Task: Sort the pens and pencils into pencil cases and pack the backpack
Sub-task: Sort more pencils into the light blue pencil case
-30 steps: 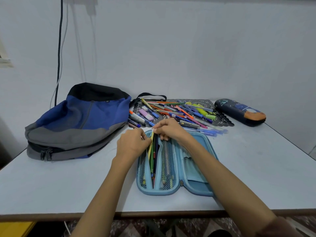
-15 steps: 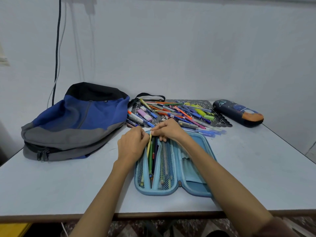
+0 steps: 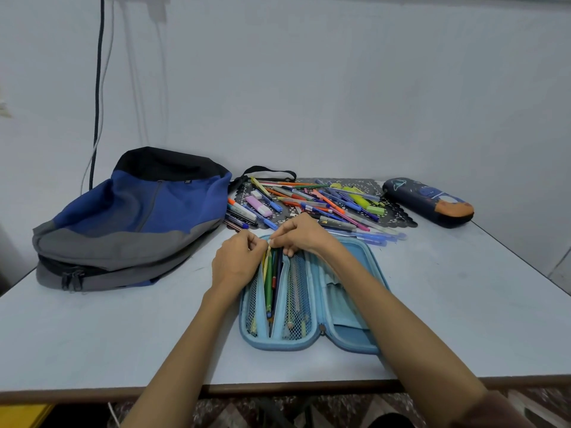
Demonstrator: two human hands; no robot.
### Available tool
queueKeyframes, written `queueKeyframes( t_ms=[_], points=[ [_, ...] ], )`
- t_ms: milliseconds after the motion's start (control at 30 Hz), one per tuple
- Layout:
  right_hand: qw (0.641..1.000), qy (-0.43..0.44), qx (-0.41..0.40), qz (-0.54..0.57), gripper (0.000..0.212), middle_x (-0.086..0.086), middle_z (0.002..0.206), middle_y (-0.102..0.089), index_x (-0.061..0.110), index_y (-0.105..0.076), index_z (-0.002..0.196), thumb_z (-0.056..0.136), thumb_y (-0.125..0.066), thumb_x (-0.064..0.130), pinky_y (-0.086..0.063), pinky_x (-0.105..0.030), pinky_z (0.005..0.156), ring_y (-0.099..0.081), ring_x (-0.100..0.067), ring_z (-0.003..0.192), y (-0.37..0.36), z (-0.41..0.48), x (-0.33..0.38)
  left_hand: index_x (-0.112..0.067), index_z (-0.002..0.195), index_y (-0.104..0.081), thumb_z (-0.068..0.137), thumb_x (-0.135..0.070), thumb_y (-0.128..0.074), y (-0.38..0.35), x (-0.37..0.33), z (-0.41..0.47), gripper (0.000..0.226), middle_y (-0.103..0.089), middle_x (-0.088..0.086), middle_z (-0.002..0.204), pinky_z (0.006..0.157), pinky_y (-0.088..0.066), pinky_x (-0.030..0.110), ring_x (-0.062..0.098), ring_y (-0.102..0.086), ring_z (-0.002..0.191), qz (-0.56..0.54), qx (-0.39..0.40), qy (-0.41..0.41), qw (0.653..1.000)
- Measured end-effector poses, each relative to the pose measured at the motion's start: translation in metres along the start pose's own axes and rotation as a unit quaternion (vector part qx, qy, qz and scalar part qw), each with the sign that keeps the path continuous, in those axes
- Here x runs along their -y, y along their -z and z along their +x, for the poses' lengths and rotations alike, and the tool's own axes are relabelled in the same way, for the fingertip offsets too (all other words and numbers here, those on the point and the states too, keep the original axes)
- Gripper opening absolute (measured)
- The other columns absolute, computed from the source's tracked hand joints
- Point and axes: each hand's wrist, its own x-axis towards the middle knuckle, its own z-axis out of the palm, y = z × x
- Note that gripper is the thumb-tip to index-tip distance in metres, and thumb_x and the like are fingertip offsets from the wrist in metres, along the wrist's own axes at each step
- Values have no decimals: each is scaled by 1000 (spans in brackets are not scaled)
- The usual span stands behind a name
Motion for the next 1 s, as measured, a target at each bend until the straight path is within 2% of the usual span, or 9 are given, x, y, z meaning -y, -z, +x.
queueKeyframes(
  t_ms=[167, 267, 367, 500, 600, 733, 867, 1000],
  points=[
    [1000, 5, 0, 2, 19, -11, 63, -63, -10, -70, 96, 80, -74, -1, -49, -16, 46, -53, -7, 39, 0, 1, -2, -22, 81, -60, 84, -36, -60, 6, 2, 17, 14, -65, -4, 83, 66, -44, 31, 23, -61, 84, 71, 28, -56, 996],
    [1000, 10, 3, 7, 19, -12, 66, -63, -10, -69, 96, 80, -74, -1, -49, -16, 46, -53, -7, 40, 1, 0, -3, -21, 87, -67, 87, -39, -57, 8, -6, 20, 20, -68, 3, 91, 64, -40, 29, 26, -62, 89, 165, 13, -95, 982],
    [1000, 9, 6, 8, 16, -15, 70, -64, -9, -70, 95, 81, -72, -3, -49, -16, 46, -53, -7, 40, 1, 0, -2, -22, 89, -68, 88, -41, -56, 9, -14, 18, 22, -68, 2, 91, 61, -35, 28, 26, -62, 92, 206, -7, -90, 974],
    [1000, 6, 5, 3, 13, -12, 68, -64, -8, -70, 93, 81, -72, -4, -49, -16, 46, -53, -7, 40, 1, 0, -2, -23, 84, -62, 87, -37, -55, 3, -10, 17, 16, -67, -3, 87, 61, -38, 29, 24, -62, 88, 137, -8, -66, 988],
    [1000, 9, -4, -4, 7, -12, 63, -62, -1, -68, 83, 80, -73, -2, -47, -16, 44, -52, -7, 38, -1, 1, -2, -23, 79, -58, 86, -34, -55, -3, -5, 13, 14, -63, -6, 78, 59, -37, 30, 24, -61, 82, 86, -30, -66, 994],
    [998, 19, -40, -49, 11, -9, 57, -58, 4, -64, 79, 79, -75, 2, -43, -16, 40, -49, -7, 35, -8, 1, -3, -23, 81, -60, 87, -34, -55, -7, 0, 9, 13, -65, -5, 78, 58, -36, 30, 22, -59, 78, 44, -54, -65, 995],
    [994, 25, -68, -78, 17, -4, 55, -59, 2, -66, 83, 75, -80, 8, -40, -20, 38, -48, -11, 37, -12, 3, -4, -26, 83, -63, 90, -36, -59, -5, 6, 12, 14, -65, -6, 78, 58, -34, 30, 20, -60, 77, 14, -30, -66, 997],
    [997, 24, -48, -54, 17, -2, 51, -58, 0, -66, 86, 76, -78, 6, -41, -18, 40, -48, -8, 35, -10, 1, -5, -30, 86, -67, 89, -38, -60, 0, 9, 11, 11, -66, -9, 79, 60, -40, 30, 17, -60, 75, -44, 11, -70, 997]
  ],
)
